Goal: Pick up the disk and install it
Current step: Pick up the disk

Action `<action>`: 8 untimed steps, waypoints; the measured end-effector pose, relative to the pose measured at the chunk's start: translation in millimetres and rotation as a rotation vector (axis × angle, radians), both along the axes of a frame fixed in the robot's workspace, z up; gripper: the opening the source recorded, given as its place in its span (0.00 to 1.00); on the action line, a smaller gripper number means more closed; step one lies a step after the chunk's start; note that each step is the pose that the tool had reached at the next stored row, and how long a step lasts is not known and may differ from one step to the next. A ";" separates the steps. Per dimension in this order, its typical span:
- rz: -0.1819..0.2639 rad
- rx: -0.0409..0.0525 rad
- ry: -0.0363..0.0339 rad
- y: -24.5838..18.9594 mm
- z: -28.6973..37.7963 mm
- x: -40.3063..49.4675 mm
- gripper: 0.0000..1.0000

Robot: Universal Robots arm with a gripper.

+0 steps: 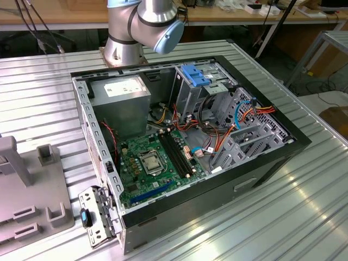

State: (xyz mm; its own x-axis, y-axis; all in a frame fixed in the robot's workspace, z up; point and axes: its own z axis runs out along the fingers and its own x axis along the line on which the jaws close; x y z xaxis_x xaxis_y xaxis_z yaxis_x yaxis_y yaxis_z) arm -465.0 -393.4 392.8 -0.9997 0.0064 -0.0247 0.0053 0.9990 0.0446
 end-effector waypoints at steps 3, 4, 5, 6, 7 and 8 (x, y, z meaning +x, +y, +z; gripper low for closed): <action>0.089 -0.0001 0.0002 0.0 0.1 0.0 0.11; 0.108 -0.0001 0.0002 0.0 0.1 0.0 0.11; 0.124 -0.0001 0.0001 0.0 0.1 0.0 0.11; 0.159 -0.0001 0.0000 0.0 0.0 0.0 0.11; 0.192 -0.0001 0.0001 0.0 0.1 0.0 0.11; 0.223 -0.0001 0.0001 0.0 0.1 0.0 0.11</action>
State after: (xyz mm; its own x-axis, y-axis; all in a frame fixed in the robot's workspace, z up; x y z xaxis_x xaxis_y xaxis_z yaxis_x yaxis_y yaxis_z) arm -465.1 -393.4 392.9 -0.9764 -0.2144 -0.0247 -0.2154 0.9755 0.0445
